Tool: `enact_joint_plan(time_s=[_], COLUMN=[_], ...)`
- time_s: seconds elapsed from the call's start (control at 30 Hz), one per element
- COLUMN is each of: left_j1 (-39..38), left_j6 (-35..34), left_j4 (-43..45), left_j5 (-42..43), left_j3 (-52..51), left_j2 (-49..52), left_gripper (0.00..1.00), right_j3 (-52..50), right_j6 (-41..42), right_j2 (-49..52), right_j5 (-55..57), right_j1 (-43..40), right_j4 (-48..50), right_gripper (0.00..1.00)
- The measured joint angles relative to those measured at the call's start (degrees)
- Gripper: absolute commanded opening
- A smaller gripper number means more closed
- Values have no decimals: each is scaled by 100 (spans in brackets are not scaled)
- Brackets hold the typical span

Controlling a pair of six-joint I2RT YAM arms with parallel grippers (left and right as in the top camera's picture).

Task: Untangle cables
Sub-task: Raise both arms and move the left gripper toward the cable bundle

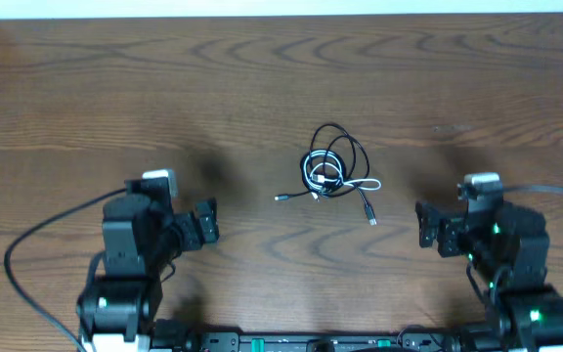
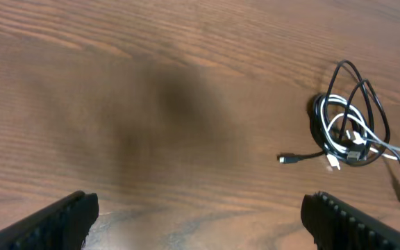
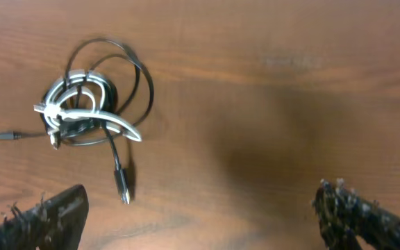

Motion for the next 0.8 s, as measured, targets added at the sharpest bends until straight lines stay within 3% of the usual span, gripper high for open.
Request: enact_joint_plan(time_s=[0.2, 0.3, 0.6, 0.8], left_j1=[0, 0, 0, 0], left_j6=[0, -2, -44, -133], left_j4=[-2487, -3163, -2872, -1508], left_j5=[70, 74, 125, 557], left_j3=[1836, 2363, 2476, 2476], left_j2=[1394, 1657, 1735, 1755], left_gripper=[98, 98, 98, 98], right_j3=[1290, 1672, 1784, 1788], right_j6=[-181, -251, -323, -326], right_j2=[1547, 1902, 1982, 1982], right_j5=[-11, -94, -485, -546], right_j1=[0, 0, 0, 0], right_j4=[-1394, -1526, -1589, -1591], right_gripper=[99, 99, 99, 99])
